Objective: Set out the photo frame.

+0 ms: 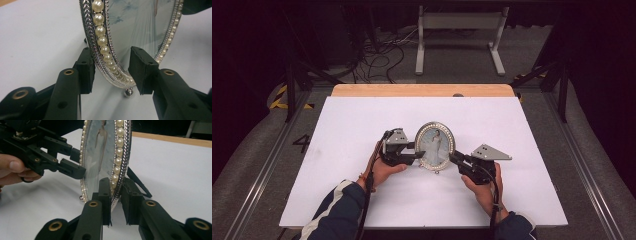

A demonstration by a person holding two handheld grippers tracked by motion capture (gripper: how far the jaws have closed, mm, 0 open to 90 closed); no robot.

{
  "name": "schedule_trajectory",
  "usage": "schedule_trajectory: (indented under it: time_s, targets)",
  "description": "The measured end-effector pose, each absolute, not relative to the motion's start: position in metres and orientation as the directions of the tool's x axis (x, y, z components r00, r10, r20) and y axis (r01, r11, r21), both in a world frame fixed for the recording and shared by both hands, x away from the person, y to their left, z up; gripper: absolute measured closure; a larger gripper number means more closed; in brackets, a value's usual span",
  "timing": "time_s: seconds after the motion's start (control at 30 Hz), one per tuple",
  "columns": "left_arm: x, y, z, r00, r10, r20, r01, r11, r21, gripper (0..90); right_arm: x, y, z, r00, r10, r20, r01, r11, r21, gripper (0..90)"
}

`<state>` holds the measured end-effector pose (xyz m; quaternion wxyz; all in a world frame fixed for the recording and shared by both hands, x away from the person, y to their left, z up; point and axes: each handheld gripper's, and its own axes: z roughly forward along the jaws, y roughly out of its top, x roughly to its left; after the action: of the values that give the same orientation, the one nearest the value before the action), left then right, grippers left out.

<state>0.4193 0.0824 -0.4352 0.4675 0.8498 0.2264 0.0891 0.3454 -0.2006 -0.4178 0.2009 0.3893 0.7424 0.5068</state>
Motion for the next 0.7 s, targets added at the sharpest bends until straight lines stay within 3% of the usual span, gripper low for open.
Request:
schedule_trajectory:
  time_s: [0.43,0.7]
  targets:
    - [0.405,0.088,-0.435,0.878,0.478,-0.025,0.291,-0.49,0.822,54.5,0.357,-0.197,-0.418,-0.629,0.773,0.088,0.367,0.195,0.91,76.1]
    - [0.405,0.091,-0.431,0.871,0.491,-0.035,0.283,-0.441,0.852,52.2,0.356,-0.196,-0.419,-0.629,0.774,0.07,0.361,0.21,0.909,75.1]
